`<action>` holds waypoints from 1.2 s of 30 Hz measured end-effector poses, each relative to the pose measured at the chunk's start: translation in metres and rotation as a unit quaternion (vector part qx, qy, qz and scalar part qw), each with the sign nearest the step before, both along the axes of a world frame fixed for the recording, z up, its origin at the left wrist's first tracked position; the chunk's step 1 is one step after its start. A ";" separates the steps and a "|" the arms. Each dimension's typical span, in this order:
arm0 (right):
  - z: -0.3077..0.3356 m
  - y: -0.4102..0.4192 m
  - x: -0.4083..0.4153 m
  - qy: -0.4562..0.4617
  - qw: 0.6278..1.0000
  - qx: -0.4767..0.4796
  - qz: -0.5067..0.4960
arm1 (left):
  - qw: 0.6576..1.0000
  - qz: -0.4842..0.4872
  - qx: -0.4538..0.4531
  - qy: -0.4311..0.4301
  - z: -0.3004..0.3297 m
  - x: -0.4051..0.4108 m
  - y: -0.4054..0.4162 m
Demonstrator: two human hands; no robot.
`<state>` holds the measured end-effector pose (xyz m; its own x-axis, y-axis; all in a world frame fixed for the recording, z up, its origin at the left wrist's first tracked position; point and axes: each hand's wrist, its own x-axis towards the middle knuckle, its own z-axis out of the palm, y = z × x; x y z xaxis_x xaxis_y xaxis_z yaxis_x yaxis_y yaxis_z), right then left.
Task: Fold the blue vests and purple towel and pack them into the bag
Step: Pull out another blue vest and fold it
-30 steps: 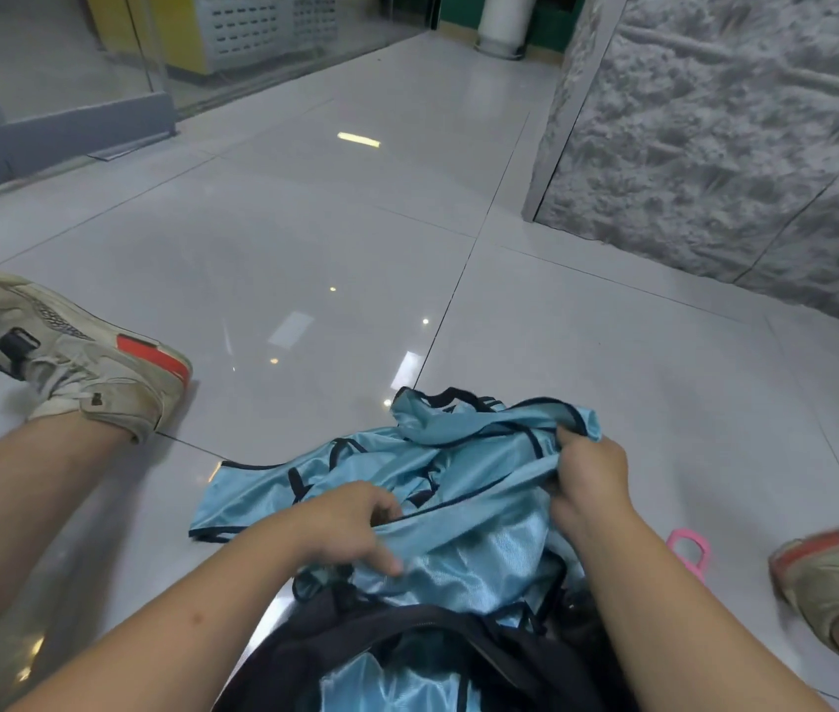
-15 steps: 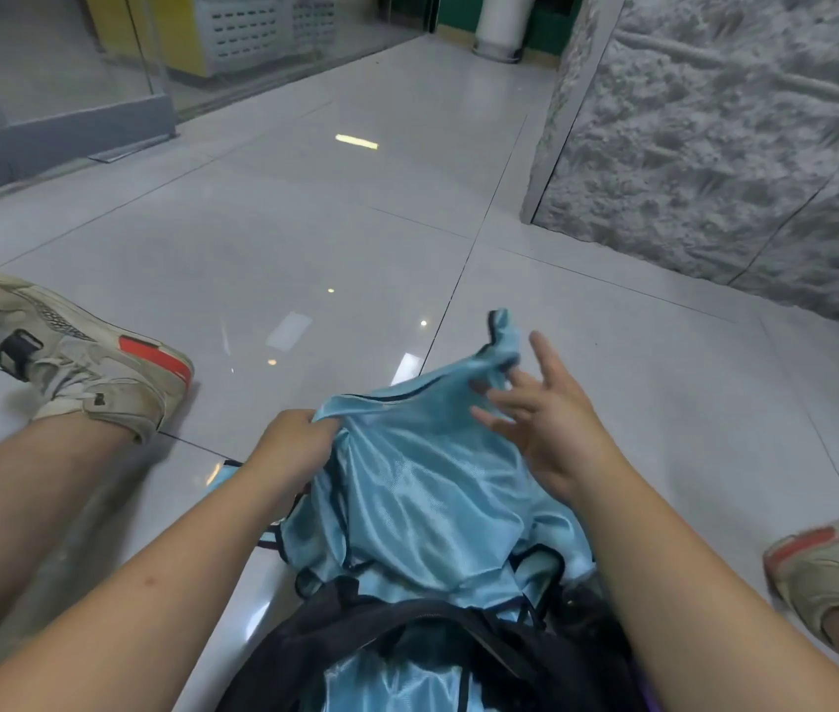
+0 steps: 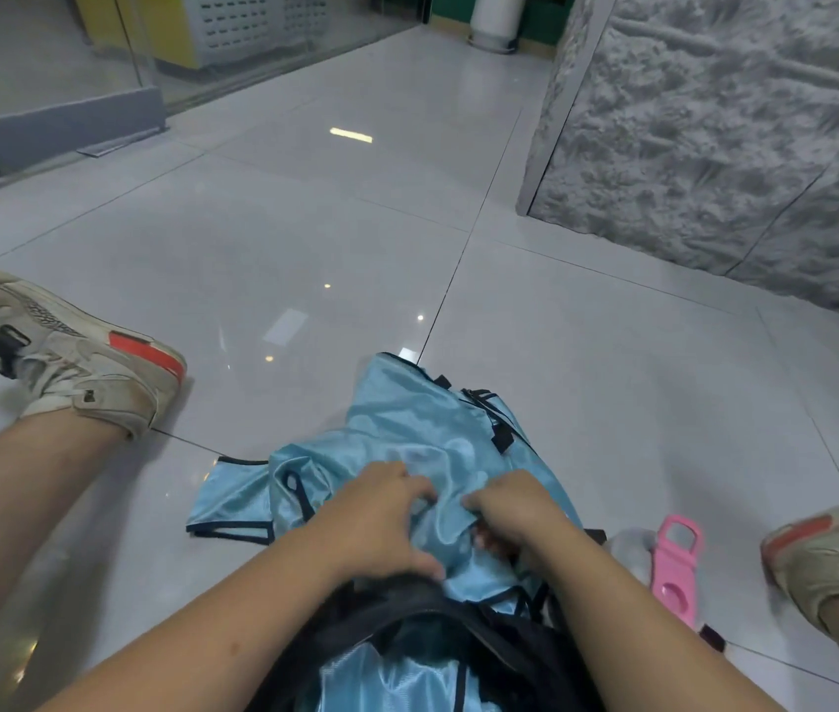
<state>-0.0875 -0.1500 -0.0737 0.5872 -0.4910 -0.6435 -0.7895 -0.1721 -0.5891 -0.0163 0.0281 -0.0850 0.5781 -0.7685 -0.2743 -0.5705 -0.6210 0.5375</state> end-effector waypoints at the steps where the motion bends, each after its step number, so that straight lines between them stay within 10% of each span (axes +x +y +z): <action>1: 0.004 0.003 0.003 -0.048 0.998 0.036 -0.006 | 0.998 -0.035 0.027 -0.050 -0.005 -0.006 -0.001; 4: 0.014 0.009 0.011 -0.154 0.984 0.091 0.001 | 0.996 0.012 -0.022 -0.084 -0.019 -0.008 -0.005; 7: 0.013 0.006 0.016 -0.204 0.976 0.071 0.008 | 0.965 0.169 -0.165 0.111 -0.016 0.006 -0.003; 12: 0.002 0.006 0.009 -0.183 0.973 0.139 0.024 | 0.662 0.389 -0.407 0.495 0.021 0.022 0.013; 15: -0.007 0.016 0.007 -0.173 0.972 0.132 0.089 | 0.617 0.350 -0.407 0.576 0.030 0.024 0.021; 23: -0.008 0.031 0.011 -0.148 0.969 -0.027 0.194 | 0.655 0.342 -0.396 0.545 0.031 0.028 0.019; 28: 0.003 0.021 0.017 -0.220 0.972 -0.078 -0.019 | 0.782 0.338 -0.334 0.404 0.032 0.038 0.022; 36: 0.031 -0.005 0.026 -0.299 0.937 0.011 -0.179 | 0.862 0.376 -0.246 0.236 0.018 0.049 0.031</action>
